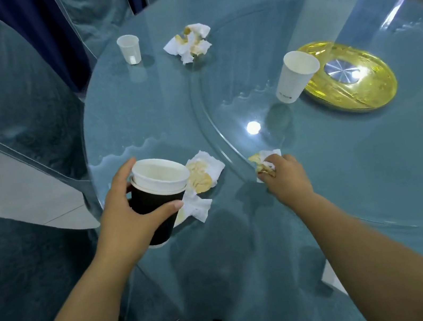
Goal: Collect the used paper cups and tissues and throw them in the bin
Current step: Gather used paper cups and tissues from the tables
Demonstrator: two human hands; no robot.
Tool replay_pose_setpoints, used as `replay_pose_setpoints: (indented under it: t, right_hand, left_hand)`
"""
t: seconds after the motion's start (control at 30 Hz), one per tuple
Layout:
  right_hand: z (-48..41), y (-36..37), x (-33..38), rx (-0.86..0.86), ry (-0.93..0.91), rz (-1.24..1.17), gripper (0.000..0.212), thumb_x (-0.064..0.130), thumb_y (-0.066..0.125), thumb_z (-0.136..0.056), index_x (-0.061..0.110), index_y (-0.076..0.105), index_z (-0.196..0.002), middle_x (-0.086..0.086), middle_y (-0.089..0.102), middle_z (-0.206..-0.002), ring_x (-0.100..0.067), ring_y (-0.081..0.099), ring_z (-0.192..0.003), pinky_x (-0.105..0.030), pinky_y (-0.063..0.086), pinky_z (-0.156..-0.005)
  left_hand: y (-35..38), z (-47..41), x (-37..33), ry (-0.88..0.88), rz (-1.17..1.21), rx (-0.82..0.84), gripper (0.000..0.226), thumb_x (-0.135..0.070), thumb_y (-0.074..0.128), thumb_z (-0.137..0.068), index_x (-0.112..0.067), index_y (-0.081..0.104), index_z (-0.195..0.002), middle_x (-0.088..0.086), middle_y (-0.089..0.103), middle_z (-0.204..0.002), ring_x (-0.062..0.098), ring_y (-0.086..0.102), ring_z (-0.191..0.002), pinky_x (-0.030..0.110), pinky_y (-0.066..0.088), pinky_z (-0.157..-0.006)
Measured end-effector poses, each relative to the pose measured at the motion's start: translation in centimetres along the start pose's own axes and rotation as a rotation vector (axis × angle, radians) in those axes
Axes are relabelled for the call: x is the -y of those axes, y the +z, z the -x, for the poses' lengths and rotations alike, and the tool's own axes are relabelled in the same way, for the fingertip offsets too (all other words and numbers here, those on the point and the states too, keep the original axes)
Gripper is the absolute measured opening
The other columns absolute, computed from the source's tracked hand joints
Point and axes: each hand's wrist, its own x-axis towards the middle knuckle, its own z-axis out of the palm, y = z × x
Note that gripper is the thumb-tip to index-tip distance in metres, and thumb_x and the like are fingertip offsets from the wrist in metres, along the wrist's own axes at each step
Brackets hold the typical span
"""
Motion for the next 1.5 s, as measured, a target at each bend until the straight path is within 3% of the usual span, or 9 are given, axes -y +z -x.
replay_pose_setpoints:
  t: [0.2,0.33,0.5,0.6,0.73,0.83,0.93,1.3,1.5]
  right_hand:
    - [0.8,2.9,7.5,0.019,-0.104,-0.176,0.037,0.032,0.064,-0.088,0.015,0.059,-0.12,-0.01,0.05,-0.118,-0.029,0.047,-0.111,-0.034,0.037,-0.094]
    - [0.9,5.8,11.5,0.141,-0.14,-0.046,0.042,0.039,0.058,-0.09,0.019,0.052,-0.127,-0.006,0.033,-0.143,-0.029,0.031,-0.127,-0.033,0.029,-0.102]
    - [2.3,8.7,13.2,0.428,-0.087,0.152,0.087,0.064,0.061,-0.078,0.032,0.02,-0.147,0.0,-0.016,-0.159,-0.032,-0.015,-0.145,-0.048,0.005,-0.117]
    - [2.8,9.9,13.1,0.462,-0.119,0.212,0.106,0.068,0.069,-0.067,0.045,0.004,-0.147,-0.002,-0.027,-0.156,-0.035,-0.025,-0.142,-0.049,-0.003,-0.117]
    - [2.4,10.4,12.9,0.392,-0.159,0.289,0.079,0.059,0.067,-0.075,0.046,0.026,-0.141,-0.004,-0.002,-0.159,-0.035,-0.001,-0.143,-0.047,0.012,-0.115]
    - [2.3,9.9,12.8,0.286,-0.216,0.303,0.049,0.04,0.061,-0.085,0.035,0.047,-0.132,-0.003,0.031,-0.144,-0.033,0.03,-0.126,-0.038,0.035,-0.099]
    - [2.4,8.6,12.2,0.273,-0.202,0.22,0.038,0.028,0.056,-0.088,0.027,0.053,-0.125,-0.006,0.046,-0.127,-0.034,0.044,-0.112,-0.035,0.044,-0.085]
    - [2.7,-0.8,7.3,-0.141,0.01,-0.044,0.037,0.02,0.062,-0.084,0.024,0.064,-0.121,-0.005,0.052,-0.122,-0.028,0.054,-0.104,-0.026,0.036,-0.072]
    - [1.5,-5.8,1.9,-0.264,0.178,-0.173,0.034,0.031,0.066,-0.084,0.034,0.062,-0.118,0.001,0.05,-0.118,-0.018,0.052,-0.108,-0.026,0.039,-0.079]
  left_hand:
    - [-2.7,-1.7,1.5,-0.024,0.035,-0.016,0.094,-0.023,0.088,-0.062,-0.048,0.035,-0.135,-0.014,0.048,-0.125,0.011,0.049,-0.114,0.029,0.039,-0.09]
    - [-4.3,-3.2,2.2,-0.032,0.042,-0.024,0.094,-0.023,0.087,-0.062,-0.046,0.035,-0.137,-0.016,0.046,-0.124,0.009,0.045,-0.113,0.028,0.037,-0.09]
    - [-5.3,-5.1,2.8,-0.037,0.037,0.007,0.096,-0.027,0.087,-0.061,-0.044,0.034,-0.139,-0.015,0.045,-0.126,0.011,0.045,-0.116,0.032,0.04,-0.093]
    - [-5.5,-6.1,2.8,-0.028,0.041,0.028,0.095,-0.025,0.086,-0.063,-0.043,0.033,-0.14,-0.016,0.045,-0.122,0.01,0.045,-0.112,0.029,0.038,-0.09]
    - [-5.4,-7.0,2.7,-0.02,0.041,0.058,0.094,-0.024,0.086,-0.064,-0.04,0.034,-0.141,-0.012,0.045,-0.124,0.011,0.046,-0.111,0.028,0.038,-0.089]
    - [-5.0,-7.7,2.4,-0.004,0.054,0.084,0.093,-0.022,0.086,-0.065,-0.039,0.034,-0.14,-0.013,0.044,-0.125,0.012,0.046,-0.112,0.031,0.04,-0.092]
    - [-4.5,-8.4,1.9,0.018,0.075,0.112,0.093,-0.022,0.086,-0.065,-0.04,0.034,-0.14,-0.013,0.044,-0.126,0.013,0.046,-0.112,0.03,0.039,-0.091]
    - [1.6,-10.7,-3.2,0.123,0.147,0.278,0.093,-0.02,0.087,-0.064,-0.047,0.034,-0.136,-0.012,0.044,-0.121,0.013,0.049,-0.11,0.026,0.039,-0.088]
    - [8.0,-11.6,-8.1,0.206,0.178,0.343,0.091,-0.024,0.086,-0.064,-0.046,0.034,-0.135,-0.016,0.045,-0.112,0.014,0.051,-0.106,0.012,0.038,-0.069]
